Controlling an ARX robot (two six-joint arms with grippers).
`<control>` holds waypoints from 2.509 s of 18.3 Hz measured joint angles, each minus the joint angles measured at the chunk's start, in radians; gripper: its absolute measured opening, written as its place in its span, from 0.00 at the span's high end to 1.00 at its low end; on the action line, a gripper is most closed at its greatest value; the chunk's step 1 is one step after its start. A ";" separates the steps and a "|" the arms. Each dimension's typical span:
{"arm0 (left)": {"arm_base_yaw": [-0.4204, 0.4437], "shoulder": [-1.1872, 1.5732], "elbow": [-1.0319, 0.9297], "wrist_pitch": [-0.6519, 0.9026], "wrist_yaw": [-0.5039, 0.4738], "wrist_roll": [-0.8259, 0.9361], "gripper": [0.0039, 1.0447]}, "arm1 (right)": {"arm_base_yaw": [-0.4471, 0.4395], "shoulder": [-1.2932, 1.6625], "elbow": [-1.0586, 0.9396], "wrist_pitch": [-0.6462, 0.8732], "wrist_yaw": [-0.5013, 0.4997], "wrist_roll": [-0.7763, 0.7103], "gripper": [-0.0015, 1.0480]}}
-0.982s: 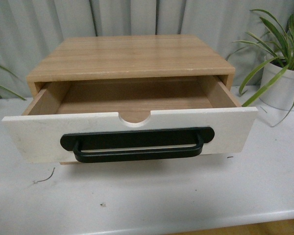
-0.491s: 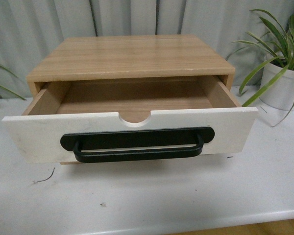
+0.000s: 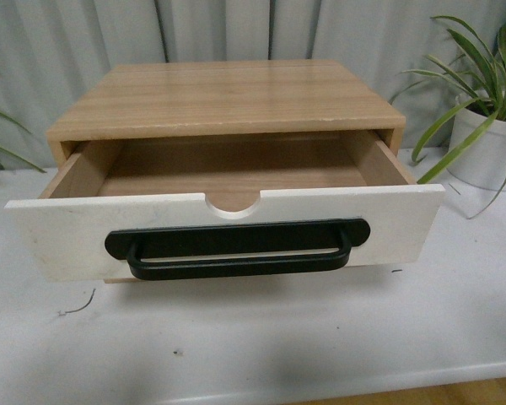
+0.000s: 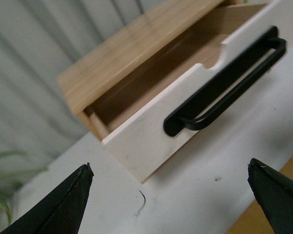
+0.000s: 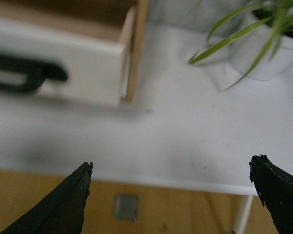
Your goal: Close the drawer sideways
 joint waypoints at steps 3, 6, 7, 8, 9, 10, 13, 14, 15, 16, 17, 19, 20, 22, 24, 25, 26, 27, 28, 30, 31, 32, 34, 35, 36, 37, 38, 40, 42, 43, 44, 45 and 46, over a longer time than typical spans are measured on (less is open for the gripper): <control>-0.040 0.210 -0.001 0.189 0.010 0.220 0.06 | 0.098 0.170 0.018 -0.011 0.005 -0.185 0.06; -0.054 0.372 -0.001 0.341 0.005 0.347 0.06 | 0.156 0.263 0.037 -0.002 0.004 -0.295 0.06; -0.061 0.442 -0.001 0.403 0.001 0.392 0.06 | 0.175 0.301 0.047 0.014 0.000 -0.340 0.06; -0.068 0.509 -0.001 0.461 -0.003 0.426 0.06 | 0.187 0.338 0.058 0.041 -0.003 -0.377 0.06; -0.073 0.552 0.000 0.499 -0.005 0.453 0.06 | 0.192 0.362 0.067 0.056 -0.009 -0.398 0.06; -0.078 0.592 0.000 0.536 -0.006 0.466 0.06 | 0.193 0.386 0.076 0.072 -0.010 -0.424 0.06; -0.086 0.692 0.001 0.625 -0.013 0.510 0.06 | 0.192 0.445 0.099 0.115 -0.010 -0.468 0.06; -0.089 0.747 0.001 0.671 -0.015 0.529 0.06 | 0.191 0.479 0.110 0.138 -0.011 -0.485 0.06; -0.090 0.764 0.001 0.684 -0.016 0.533 0.06 | 0.190 0.489 0.114 0.145 -0.011 -0.491 0.06; -0.090 0.827 0.004 0.732 -0.019 0.551 0.06 | 0.184 0.531 0.129 0.164 -0.026 -0.510 0.06; -0.089 0.909 0.019 0.780 -0.021 0.562 0.06 | 0.185 0.591 0.151 0.187 -0.045 -0.537 0.06; -0.043 1.095 0.116 0.832 -0.016 0.579 0.06 | 0.170 0.752 0.258 0.272 -0.126 -0.588 0.06; -0.028 1.149 0.163 0.818 -0.001 0.580 0.06 | 0.157 0.823 0.320 0.285 -0.166 -0.606 0.06; -0.016 1.255 0.266 0.809 0.014 0.587 0.06 | 0.117 0.941 0.409 0.300 -0.216 -0.631 0.06; -0.002 1.355 0.424 0.780 0.002 0.600 0.06 | 0.059 1.054 0.534 0.306 -0.256 -0.698 0.06; 0.000 1.371 0.449 0.772 -0.001 0.603 0.06 | 0.052 1.069 0.553 0.306 -0.260 -0.705 0.06; 0.000 1.388 0.475 0.763 -0.008 0.605 0.06 | 0.044 1.083 0.573 0.307 -0.260 -0.714 0.06; 0.000 1.411 0.513 0.747 -0.014 0.607 0.06 | 0.032 1.101 0.600 0.304 -0.261 -0.727 0.06; 0.001 1.432 0.548 0.740 -0.017 0.611 0.06 | 0.023 1.115 0.623 0.302 -0.262 -0.731 0.06; 0.006 1.467 0.602 0.726 -0.031 0.628 0.06 | 0.007 1.138 0.663 0.299 -0.268 -0.735 0.06; 0.010 1.479 0.619 0.713 -0.032 0.639 0.06 | 0.000 1.154 0.688 0.286 -0.276 -0.737 0.06; 0.014 1.490 0.633 0.702 -0.040 0.648 0.06 | 0.001 1.164 0.697 0.292 -0.275 -0.738 0.06; 0.013 1.499 0.653 0.691 -0.040 0.658 0.06 | 0.000 1.177 0.707 0.291 -0.276 -0.737 0.06; 0.013 1.499 0.656 0.688 -0.039 0.659 0.06 | -0.002 1.179 0.708 0.292 -0.275 -0.737 0.06; 0.013 1.498 0.658 0.685 -0.036 0.659 0.06 | -0.003 1.179 0.708 0.295 -0.278 -0.737 0.06; 0.013 1.492 0.658 0.683 -0.034 0.658 0.06 | -0.003 1.176 0.706 0.299 -0.279 -0.737 0.06; 0.013 1.476 0.653 0.676 -0.034 0.652 0.06 | -0.002 1.155 0.685 0.306 -0.282 -0.735 0.06; 0.013 1.427 0.612 0.677 -0.047 0.618 0.06 | 0.004 1.086 0.613 0.322 -0.282 -0.720 0.06; 0.012 1.309 0.528 0.674 -0.058 0.551 0.06 | 0.004 1.002 0.529 0.354 -0.268 -0.686 0.06; 0.008 1.204 0.462 0.657 -0.062 0.488 0.06 | 0.004 0.927 0.462 0.373 -0.246 -0.650 0.06; 0.004 1.099 0.396 0.613 -0.069 0.423 0.06 | 0.011 0.844 0.389 0.384 -0.219 -0.603 0.06; 0.002 0.986 0.328 0.537 -0.074 0.351 0.06 | 0.021 0.756 0.315 0.382 -0.188 -0.555 0.06; 0.004 0.834 0.258 0.430 -0.085 0.257 0.06 | 0.037 0.648 0.237 0.372 -0.138 -0.504 0.06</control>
